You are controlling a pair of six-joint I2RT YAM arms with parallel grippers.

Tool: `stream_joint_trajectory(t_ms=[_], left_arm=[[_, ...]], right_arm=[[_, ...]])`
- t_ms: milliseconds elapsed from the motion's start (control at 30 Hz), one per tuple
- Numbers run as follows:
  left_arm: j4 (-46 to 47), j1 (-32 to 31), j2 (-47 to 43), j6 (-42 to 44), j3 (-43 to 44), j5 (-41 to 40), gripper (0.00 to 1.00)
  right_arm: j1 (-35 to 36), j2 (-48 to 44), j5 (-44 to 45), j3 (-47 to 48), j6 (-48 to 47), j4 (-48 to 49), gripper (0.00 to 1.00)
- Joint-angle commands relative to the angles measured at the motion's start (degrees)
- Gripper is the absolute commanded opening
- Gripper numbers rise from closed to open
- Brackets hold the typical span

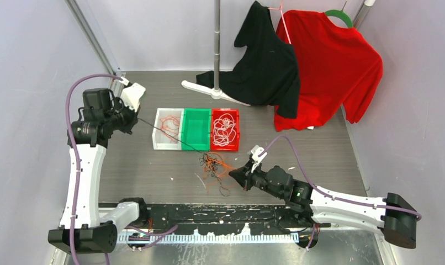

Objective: Untangle the cables
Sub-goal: Untie the cable.

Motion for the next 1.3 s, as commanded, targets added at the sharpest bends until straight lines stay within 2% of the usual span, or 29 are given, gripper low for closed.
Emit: stream_joint_trajectory(t_ms=[0,133,200,367,467,500,567,633,700,800,900,967,1100,1267], left_arm=[[14.90,1.52,-1.82,-6.54,1.65,-8.79,0.00],[27.81,4.48,-4.97,-13.69,0.02,-15.36,0.00],[31.30,8.59,-5.29,-18.85,0.69,-14.34,0.00],[31.57,20.58,-1.19,-35.30,7.01,-8.72,0.00],[32.90,24.28,0.78,-41.79,9.18,-2.65,0.00],[32.63,24.37,1.60,-42.38,10.38,1.64,0.00],[29.76,24.02,3.63,-41.67,12.16,16.21,0.01],[23.29,22.21,5.70,-39.72,12.72,31.37,0.12],[13.52,16.79,6.42,-28.77,11.70,37.54,0.29],[-0.38,4.15,4.84,-12.24,7.43,33.08,0.49],[-4.94,-6.37,2.14,-4.97,1.05,29.72,0.62],[-6.30,-10.61,1.15,-3.15,-2.62,30.91,0.66],[-7.11,-19.39,0.36,-3.41,-6.99,32.52,0.66],[-4.92,-22.76,0.39,-6.57,-9.13,34.67,0.63]], right_arm=[[0.05,-3.35,2.57,-1.26,3.09,-7.43,0.01],[0.03,-6.00,4.44,-1.38,4.38,-12.50,0.01],[0.02,-6.67,5.52,-1.14,5.32,-14.61,0.01],[0.03,-6.24,8.97,-0.57,7.87,-18.83,0.01],[0.03,-5.74,10.42,-0.63,9.68,-19.91,0.02],[0.03,-5.54,9.32,-0.75,9.74,-18.51,0.04],[0.03,-4.60,6.54,-1.26,9.71,-15.06,0.04],[0.03,-2.98,3.67,-0.76,8.32,-12.02,0.04],[0.11,-1.40,0.81,0.05,6.60,-9.31,0.04],[0.10,0.72,-3.84,2.90,5.05,-5.23,0.03],[0.11,5.00,-6.98,8.73,3.93,-4.22,0.04],[0.11,7.94,-9.99,12.34,3.22,-2.55,0.03],[0.11,12.91,-13.84,17.28,2.08,2.58,0.02],[0.20,18.39,-17.67,22.34,1.74,7.02,0.01]])
